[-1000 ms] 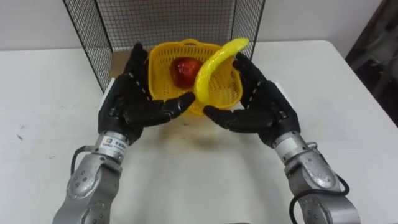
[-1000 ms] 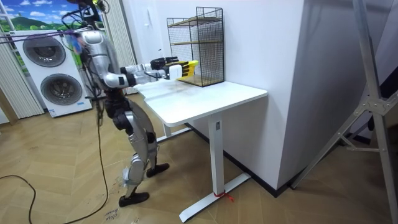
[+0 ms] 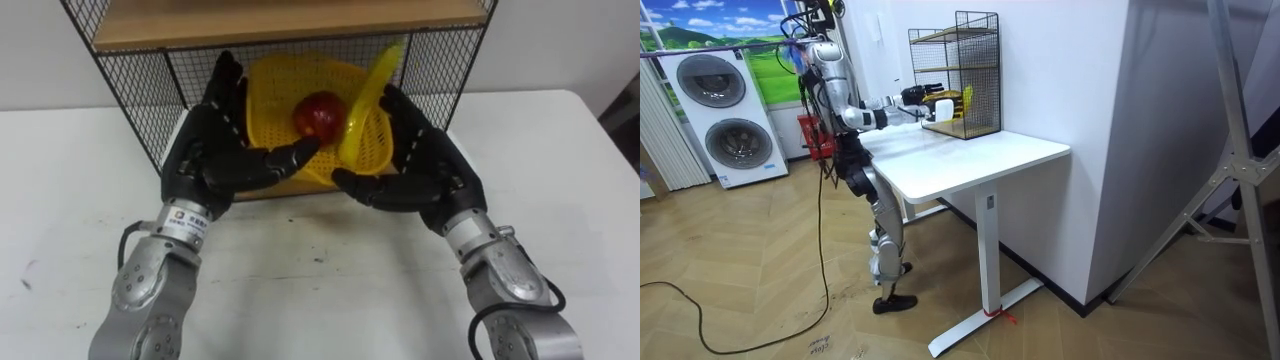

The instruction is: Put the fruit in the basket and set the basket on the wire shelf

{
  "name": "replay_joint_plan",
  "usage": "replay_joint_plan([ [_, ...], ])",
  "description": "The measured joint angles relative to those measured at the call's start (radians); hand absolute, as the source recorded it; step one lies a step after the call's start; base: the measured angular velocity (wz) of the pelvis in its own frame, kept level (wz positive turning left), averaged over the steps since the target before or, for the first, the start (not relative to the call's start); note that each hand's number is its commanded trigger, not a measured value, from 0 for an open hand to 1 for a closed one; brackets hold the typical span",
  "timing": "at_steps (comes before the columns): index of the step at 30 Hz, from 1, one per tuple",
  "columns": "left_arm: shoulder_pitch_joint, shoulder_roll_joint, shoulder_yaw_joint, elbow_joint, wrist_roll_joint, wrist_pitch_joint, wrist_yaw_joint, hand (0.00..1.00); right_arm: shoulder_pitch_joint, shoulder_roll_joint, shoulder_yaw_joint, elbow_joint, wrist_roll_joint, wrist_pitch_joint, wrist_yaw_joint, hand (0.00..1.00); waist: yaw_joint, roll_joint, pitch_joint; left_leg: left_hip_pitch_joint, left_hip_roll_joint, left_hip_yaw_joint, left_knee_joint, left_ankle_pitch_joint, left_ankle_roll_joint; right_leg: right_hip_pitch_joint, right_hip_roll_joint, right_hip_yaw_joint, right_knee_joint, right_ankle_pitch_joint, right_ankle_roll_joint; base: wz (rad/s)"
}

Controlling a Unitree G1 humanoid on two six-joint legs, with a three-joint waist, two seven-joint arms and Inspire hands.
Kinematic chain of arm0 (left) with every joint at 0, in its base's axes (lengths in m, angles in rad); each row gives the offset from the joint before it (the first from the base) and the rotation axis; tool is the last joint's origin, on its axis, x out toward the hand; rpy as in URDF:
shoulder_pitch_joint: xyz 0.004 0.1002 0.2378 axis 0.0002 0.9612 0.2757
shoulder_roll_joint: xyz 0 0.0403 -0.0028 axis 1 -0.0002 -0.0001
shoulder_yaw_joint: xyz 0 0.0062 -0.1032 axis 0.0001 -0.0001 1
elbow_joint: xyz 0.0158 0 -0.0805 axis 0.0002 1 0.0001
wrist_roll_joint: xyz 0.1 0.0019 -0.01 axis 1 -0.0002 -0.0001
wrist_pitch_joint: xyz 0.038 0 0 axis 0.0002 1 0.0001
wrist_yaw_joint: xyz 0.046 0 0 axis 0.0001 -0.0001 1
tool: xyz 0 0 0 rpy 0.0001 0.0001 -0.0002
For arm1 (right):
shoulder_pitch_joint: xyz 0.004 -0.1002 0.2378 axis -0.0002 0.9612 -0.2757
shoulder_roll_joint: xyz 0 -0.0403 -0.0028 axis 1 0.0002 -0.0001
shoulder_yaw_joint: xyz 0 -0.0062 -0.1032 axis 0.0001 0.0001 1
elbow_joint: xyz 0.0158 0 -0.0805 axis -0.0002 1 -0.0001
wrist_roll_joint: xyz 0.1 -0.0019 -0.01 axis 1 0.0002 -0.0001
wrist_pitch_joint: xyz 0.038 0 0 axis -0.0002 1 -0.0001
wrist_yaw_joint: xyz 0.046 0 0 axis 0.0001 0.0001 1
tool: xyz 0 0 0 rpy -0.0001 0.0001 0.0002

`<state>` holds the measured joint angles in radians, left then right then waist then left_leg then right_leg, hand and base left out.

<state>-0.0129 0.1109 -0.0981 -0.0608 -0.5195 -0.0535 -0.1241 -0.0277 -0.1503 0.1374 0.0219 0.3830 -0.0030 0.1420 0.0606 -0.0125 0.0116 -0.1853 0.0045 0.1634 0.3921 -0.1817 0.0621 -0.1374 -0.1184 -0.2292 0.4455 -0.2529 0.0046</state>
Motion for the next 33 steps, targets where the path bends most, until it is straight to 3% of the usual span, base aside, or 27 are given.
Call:
replay_joint_plan([
  [13,0.0,-0.001,-0.006,0.052,0.0,0.007,0.002,0.0,-0.001,0.003,0.001,0.014,-0.015,0.0,-0.039,0.0,-0.004,-0.002,0.0029,0.033,0.002,-0.012,-0.036,0.018,-0.003,0.056,0.005,-0.045,-0.058,0.022,-0.004,0.04],
  [19,-0.002,-0.001,-0.006,0.098,-0.019,0.059,0.004,0.0,-0.013,0.004,0.005,0.055,-0.018,0.019,-0.072,0.0,-0.005,-0.002,0.0036,0.036,0.0,-0.018,-0.046,0.023,-0.003,0.062,0.007,-0.046,-0.069,0.025,-0.003,0.03],
  [25,-0.028,-0.002,-0.005,0.134,-0.018,0.086,0.004,0.0,-0.056,0.004,0.005,0.096,-0.019,0.028,-0.081,0.0,-0.008,-0.001,0.0042,0.038,0.001,-0.019,-0.048,0.024,-0.004,0.065,0.011,-0.045,-0.072,0.026,-0.003,0.0],
  [29,-0.076,-0.002,-0.01,0.219,-0.018,0.096,0.004,0.0,-0.092,0.008,0.017,0.12,-0.014,0.047,-0.098,0.0,-0.01,-0.003,0.0054,0.045,0.0,-0.02,-0.059,0.031,-0.005,0.071,0.008,-0.049,-0.079,0.028,-0.004,0.0],
  [33,-0.117,-0.003,-0.009,0.276,-0.018,0.107,0.005,0.0,-0.14,0.007,0.017,0.164,-0.005,0.074,-0.108,0.0,-0.01,-0.012,0.0108,0.056,-0.002,-0.019,-0.082,0.042,-0.008,0.076,0.008,-0.051,-0.088,0.034,-0.007,0.0],
])
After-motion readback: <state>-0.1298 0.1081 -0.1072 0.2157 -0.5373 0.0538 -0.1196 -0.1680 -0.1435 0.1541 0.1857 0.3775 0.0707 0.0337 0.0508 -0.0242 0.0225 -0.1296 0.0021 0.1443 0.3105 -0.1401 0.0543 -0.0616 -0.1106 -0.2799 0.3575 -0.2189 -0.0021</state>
